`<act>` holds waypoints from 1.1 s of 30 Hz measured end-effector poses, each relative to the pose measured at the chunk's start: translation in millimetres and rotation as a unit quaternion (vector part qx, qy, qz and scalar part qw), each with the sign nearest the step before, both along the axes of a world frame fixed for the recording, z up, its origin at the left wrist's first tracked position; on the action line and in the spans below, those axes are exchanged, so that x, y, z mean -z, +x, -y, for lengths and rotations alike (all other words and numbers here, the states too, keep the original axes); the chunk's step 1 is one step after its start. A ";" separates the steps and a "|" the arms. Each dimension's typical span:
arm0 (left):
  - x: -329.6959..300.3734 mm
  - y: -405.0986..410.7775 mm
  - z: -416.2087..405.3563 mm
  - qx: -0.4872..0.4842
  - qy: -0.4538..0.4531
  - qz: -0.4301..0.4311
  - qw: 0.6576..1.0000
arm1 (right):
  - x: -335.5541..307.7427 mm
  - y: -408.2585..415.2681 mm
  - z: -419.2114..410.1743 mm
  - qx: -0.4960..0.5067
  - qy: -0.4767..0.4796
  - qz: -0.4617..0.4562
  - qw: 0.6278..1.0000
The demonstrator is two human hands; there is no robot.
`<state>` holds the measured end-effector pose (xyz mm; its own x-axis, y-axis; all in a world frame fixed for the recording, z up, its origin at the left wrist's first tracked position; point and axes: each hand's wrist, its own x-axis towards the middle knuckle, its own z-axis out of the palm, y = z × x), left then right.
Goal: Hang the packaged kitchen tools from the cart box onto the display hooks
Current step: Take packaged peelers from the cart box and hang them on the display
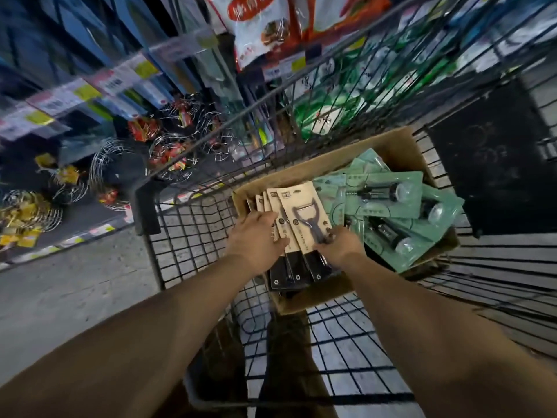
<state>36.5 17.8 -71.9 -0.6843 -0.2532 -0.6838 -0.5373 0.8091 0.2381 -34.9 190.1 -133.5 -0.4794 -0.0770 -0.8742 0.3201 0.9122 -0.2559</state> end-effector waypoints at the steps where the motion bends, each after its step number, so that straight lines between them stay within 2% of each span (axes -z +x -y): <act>1: 0.0 0.4 -0.9 -0.004 0.004 -0.002 1.000 | -0.8 3.0 -2.5 -0.002 -0.001 0.003 1.000; 9: 3.7 0.9 -0.1 -0.029 0.025 -0.012 0.999 | 14.5 7.4 4.8 -0.025 0.047 -0.051 0.997; 13: 7.1 8.3 -0.6 -0.018 0.005 -0.004 1.000 | 16.2 1.3 3.0 -0.069 0.072 0.001 0.995; 16: 1.4 9.1 -4.3 -0.031 0.017 -0.007 0.999 | 2.3 1.2 -1.7 -0.040 0.009 0.068 0.997; 18: -1.7 8.5 -7.6 -0.058 0.030 -0.013 0.998 | -14.7 9.8 -0.9 0.040 -0.067 0.097 0.992; 20: -5.2 7.3 -9.7 -0.137 0.060 -0.021 0.989 | -30.4 22.3 5.8 0.094 -0.156 0.106 0.978; 22: -8.9 5.6 -11.0 -0.256 0.101 -0.031 0.961 | -43.4 32.3 16.3 0.075 -0.226 0.107 0.965; 24: -9.2 5.5 -7.8 -0.349 0.125 -0.045 0.928 | -43.0 39.4 22.5 0.082 -0.256 0.113 0.957; 26: -4.8 9.6 0.5 -0.381 0.129 -0.052 0.914 | -27.3 38.9 23.3 0.128 -0.225 0.078 0.963; 27: -1.4 11.5 5.3 -0.389 0.131 -0.055 0.910 | -16.7 35.2 21.4 0.134 -0.180 0.038 0.974; 29: 6.6 19.3 14.4 -0.392 0.132 -0.054 0.909 | 3.3 30.0 17.5 0.082 -0.088 -0.021 0.993; 33: 12.9 33.0 20.7 -0.407 0.136 -0.045 0.902 | 19.2 21.4 20.1 -0.010 -0.017 -0.018 1.000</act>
<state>69.5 -2.9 -84.8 -0.4035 -0.5285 -0.7469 -0.8955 0.0607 0.4408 -13.4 170.0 -152.7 -0.5091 -0.1167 -0.8527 0.2912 0.9090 -0.2983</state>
